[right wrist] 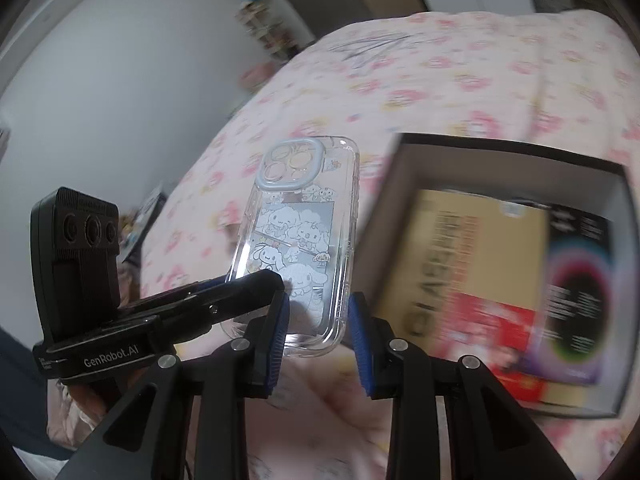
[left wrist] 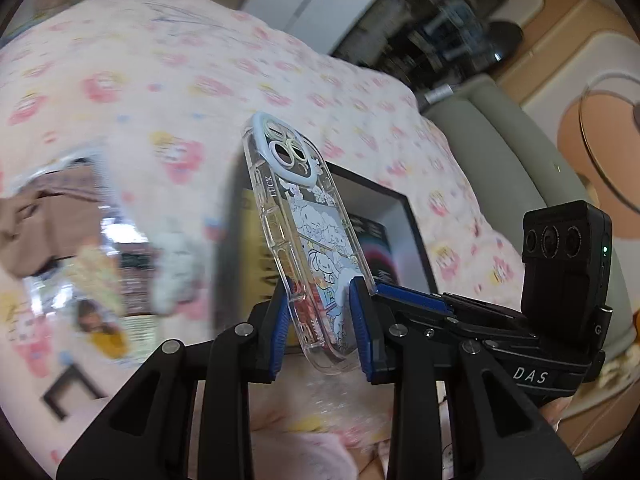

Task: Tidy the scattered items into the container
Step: 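Lower the phone case onto the GLASS box inside the open box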

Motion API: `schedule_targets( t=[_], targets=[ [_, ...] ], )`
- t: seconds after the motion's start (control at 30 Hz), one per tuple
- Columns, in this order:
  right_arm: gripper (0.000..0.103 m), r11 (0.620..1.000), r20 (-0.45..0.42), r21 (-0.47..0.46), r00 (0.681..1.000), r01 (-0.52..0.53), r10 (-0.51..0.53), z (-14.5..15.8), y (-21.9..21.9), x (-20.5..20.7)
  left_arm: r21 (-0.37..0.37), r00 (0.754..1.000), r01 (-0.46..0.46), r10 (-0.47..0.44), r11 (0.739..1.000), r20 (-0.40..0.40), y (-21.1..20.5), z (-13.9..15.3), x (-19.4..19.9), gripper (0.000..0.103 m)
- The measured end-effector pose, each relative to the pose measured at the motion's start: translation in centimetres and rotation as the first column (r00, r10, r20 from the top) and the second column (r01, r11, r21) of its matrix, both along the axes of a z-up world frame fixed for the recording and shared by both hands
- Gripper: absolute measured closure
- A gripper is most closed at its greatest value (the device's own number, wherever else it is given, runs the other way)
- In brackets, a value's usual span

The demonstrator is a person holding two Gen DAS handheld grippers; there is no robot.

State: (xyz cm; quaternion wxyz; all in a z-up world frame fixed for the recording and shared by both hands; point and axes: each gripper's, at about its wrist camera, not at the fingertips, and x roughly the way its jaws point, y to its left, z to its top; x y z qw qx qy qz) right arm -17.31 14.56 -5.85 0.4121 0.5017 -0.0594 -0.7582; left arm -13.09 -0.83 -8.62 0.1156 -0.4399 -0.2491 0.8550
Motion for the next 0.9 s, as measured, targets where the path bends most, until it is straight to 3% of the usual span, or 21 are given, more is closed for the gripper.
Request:
schedule_targets(
  t=[0.17, 0.33, 0.53, 0.9],
  targets=[
    [0.075, 0.998, 0.009, 0.023, 0.998, 0.063, -0.063, -1.3, 5.3, -2.5, 0.002, 0.997, 0.071, -0.071, 0.997, 0.023, 4.8, -1.3, -3.8, 0.075],
    [0.075, 0.992, 0.042, 0.022, 0.991, 0.123, -0.124, -3.0, 8.1, -4.9, 0.038, 0.993, 0.102, -0.104, 0.994, 0.062, 6.6, -3.1, -6.5, 0.075],
    [0.075, 0.989, 0.13, 0.073, 0.982, 0.13, -0.138, -6.8, 8.8, -5.6, 0.033, 0.977, 0.126, -0.13, 0.992, 0.172, 7.7, -6.6, -7.8, 0.075],
    [0.075, 0.973, 0.108, 0.19, 0.983, 0.128, -0.15, -9.1, 8.0, -5.5, 0.058, 0.953, 0.123, -0.134, 0.991, 0.272, 8.7, -9.4, -8.1, 0.078]
  ],
)
